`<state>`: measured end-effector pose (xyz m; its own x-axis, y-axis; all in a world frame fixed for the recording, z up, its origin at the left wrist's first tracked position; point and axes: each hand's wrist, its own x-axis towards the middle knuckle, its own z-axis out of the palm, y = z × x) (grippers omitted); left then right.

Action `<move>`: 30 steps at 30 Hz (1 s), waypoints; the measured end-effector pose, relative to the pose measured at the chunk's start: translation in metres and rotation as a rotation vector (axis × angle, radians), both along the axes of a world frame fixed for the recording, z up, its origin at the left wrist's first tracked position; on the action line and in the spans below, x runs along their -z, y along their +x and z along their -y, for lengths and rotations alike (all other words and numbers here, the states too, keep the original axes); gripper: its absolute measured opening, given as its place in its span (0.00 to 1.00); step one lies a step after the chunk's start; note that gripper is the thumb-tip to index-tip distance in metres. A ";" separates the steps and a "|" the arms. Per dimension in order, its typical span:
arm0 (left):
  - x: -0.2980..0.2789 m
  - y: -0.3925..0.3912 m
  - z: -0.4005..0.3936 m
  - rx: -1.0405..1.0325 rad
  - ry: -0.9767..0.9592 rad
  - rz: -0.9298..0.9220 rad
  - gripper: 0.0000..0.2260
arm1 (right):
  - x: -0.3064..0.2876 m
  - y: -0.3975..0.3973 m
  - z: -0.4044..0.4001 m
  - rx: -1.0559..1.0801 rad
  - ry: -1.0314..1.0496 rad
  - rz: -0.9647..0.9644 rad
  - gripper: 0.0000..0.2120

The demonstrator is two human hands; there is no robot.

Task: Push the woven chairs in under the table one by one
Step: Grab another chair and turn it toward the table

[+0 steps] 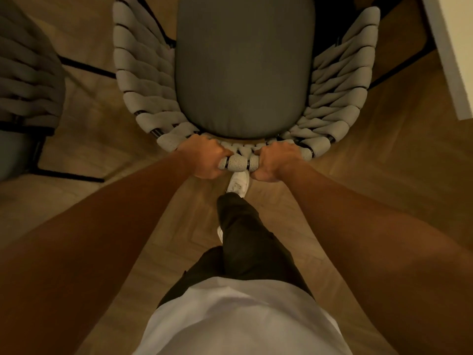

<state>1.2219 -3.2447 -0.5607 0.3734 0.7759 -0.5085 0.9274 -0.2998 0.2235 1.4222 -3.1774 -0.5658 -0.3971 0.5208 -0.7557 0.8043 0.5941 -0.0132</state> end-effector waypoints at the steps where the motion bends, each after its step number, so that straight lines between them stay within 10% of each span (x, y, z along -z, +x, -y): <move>1: -0.001 -0.008 -0.010 0.012 0.000 0.001 0.17 | -0.001 -0.007 -0.006 0.019 -0.004 0.001 0.29; 13: 0.007 -0.122 -0.081 0.129 -0.056 -0.029 0.20 | -0.009 -0.114 -0.038 0.218 0.004 -0.024 0.17; 30: 0.007 -0.226 -0.085 0.468 -0.019 0.035 0.18 | -0.012 -0.223 0.018 0.567 0.013 0.035 0.25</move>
